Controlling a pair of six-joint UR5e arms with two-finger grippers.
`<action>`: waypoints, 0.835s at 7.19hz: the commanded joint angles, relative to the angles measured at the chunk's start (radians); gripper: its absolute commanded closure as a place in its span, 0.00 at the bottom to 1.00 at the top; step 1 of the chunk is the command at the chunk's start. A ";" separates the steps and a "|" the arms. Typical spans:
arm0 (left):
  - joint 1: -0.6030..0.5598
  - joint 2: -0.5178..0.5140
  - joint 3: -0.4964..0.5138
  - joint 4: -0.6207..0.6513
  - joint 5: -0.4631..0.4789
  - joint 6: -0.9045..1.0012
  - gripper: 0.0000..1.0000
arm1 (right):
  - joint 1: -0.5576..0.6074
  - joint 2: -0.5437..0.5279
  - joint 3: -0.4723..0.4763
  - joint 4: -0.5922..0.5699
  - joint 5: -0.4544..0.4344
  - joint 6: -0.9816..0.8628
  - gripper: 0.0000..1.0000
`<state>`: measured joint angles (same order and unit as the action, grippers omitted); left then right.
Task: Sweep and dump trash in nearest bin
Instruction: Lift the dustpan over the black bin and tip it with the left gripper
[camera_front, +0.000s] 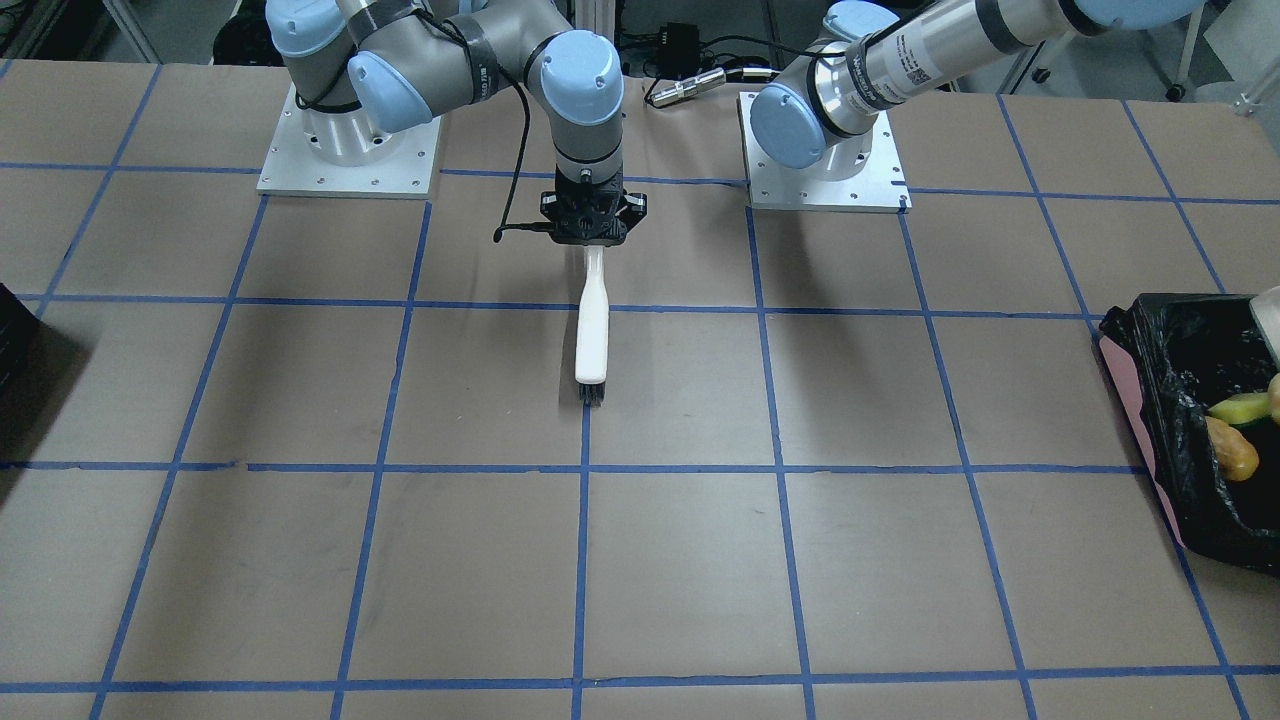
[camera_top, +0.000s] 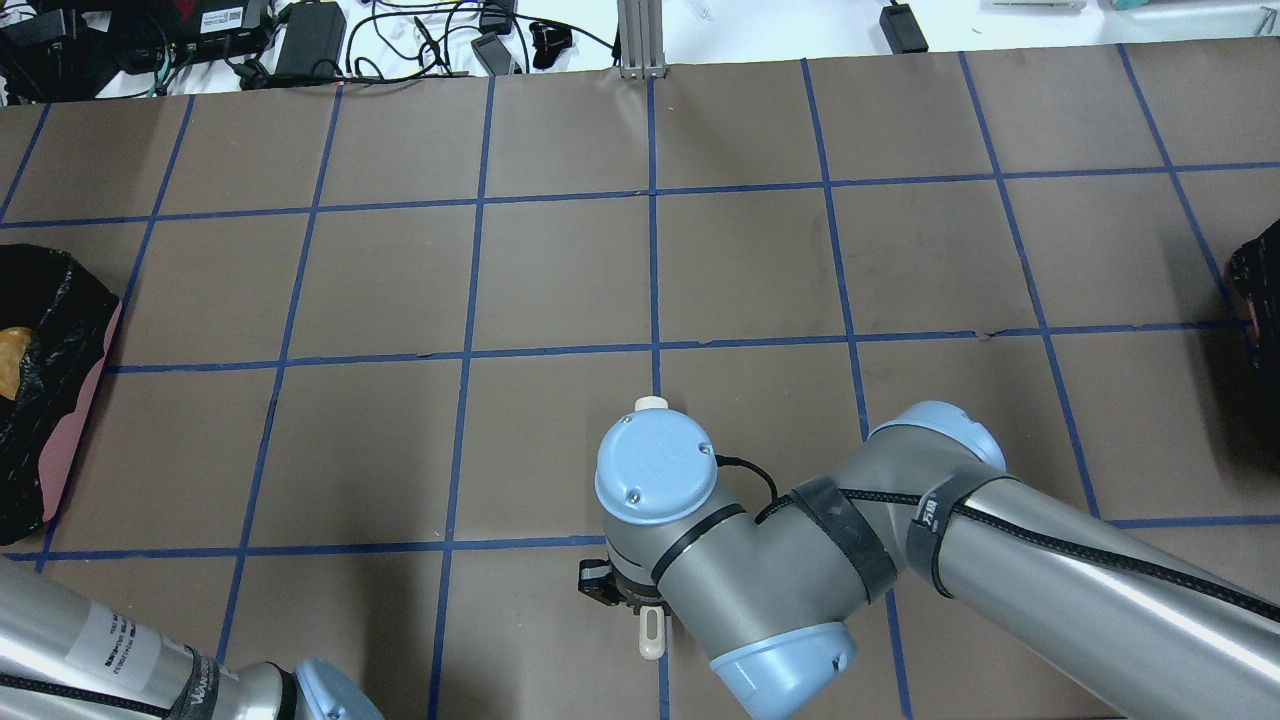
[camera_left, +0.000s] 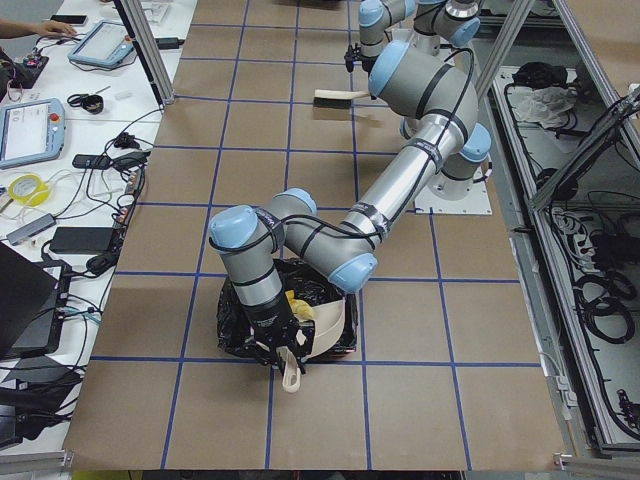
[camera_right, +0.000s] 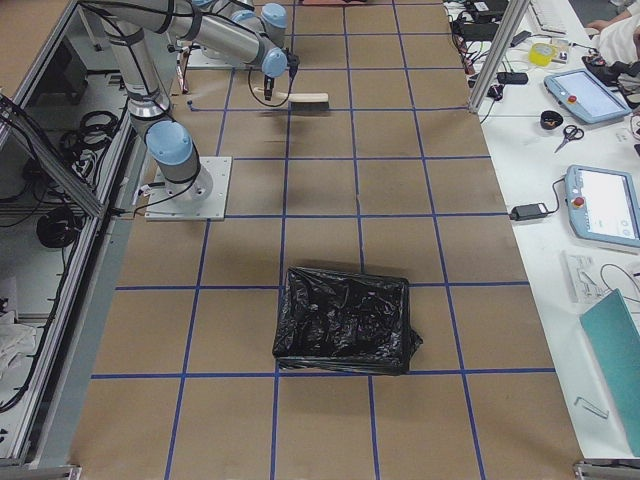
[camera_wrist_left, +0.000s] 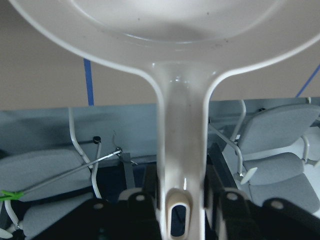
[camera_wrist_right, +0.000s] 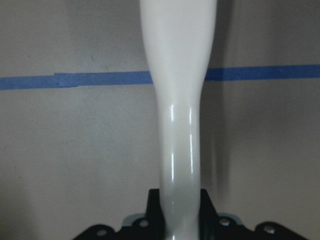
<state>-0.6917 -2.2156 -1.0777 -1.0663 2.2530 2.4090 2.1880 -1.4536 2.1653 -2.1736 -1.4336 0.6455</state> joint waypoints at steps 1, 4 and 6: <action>-0.025 0.013 -0.028 0.032 0.049 -0.031 1.00 | -0.001 0.002 0.001 -0.006 -0.004 -0.021 1.00; -0.026 0.033 -0.019 0.101 -0.016 -0.036 1.00 | -0.001 0.002 0.001 -0.006 -0.007 -0.020 1.00; -0.037 0.071 -0.025 0.097 -0.117 -0.075 1.00 | -0.001 0.002 -0.001 -0.008 -0.007 -0.010 1.00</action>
<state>-0.7207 -2.1682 -1.0997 -0.9679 2.1843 2.3613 2.1875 -1.4513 2.1652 -2.1806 -1.4399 0.6298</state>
